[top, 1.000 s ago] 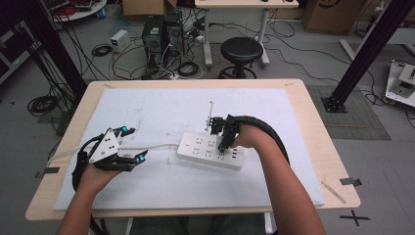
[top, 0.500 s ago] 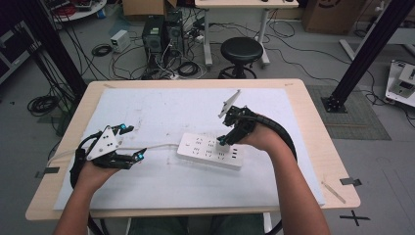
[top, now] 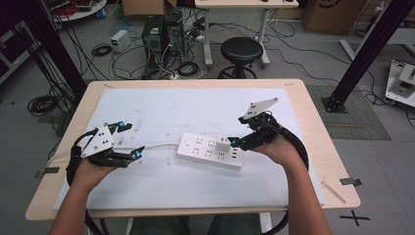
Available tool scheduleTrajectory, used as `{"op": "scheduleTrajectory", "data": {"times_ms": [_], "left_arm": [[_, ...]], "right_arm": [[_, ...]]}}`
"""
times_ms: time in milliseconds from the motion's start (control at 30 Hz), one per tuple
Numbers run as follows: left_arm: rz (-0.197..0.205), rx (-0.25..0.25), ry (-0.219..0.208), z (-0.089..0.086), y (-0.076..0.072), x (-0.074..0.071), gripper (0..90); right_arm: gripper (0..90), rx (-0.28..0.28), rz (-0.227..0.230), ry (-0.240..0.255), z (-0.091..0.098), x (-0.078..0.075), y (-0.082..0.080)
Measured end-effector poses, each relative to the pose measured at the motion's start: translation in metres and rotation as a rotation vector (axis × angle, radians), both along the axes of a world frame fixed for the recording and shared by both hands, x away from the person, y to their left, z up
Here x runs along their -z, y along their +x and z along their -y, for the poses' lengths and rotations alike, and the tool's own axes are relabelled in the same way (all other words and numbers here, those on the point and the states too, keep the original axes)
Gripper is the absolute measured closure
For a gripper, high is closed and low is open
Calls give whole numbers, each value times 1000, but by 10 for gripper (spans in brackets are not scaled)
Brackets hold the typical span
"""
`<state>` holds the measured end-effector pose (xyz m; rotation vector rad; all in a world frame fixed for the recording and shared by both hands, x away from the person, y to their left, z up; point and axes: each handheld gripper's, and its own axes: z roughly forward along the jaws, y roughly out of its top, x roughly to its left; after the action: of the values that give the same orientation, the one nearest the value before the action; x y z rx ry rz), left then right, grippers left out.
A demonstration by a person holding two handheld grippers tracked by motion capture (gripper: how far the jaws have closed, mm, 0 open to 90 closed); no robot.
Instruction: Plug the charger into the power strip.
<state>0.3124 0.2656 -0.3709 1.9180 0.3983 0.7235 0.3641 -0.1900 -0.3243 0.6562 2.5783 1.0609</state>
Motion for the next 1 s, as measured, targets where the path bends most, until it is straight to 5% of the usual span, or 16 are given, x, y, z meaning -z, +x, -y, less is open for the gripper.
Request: {"op": "scheduleTrajectory", "data": {"times_ms": [433, 1000], "left_arm": [[-32, 15, -14, -6, 4, -2, 191], [-59, 20, 11, 0, 12, -1, 191]], "right_arm": [[197, 58, 37, 118, 22, 8, -12], [197, 84, 49, 152, 34, 14, -9]]}}
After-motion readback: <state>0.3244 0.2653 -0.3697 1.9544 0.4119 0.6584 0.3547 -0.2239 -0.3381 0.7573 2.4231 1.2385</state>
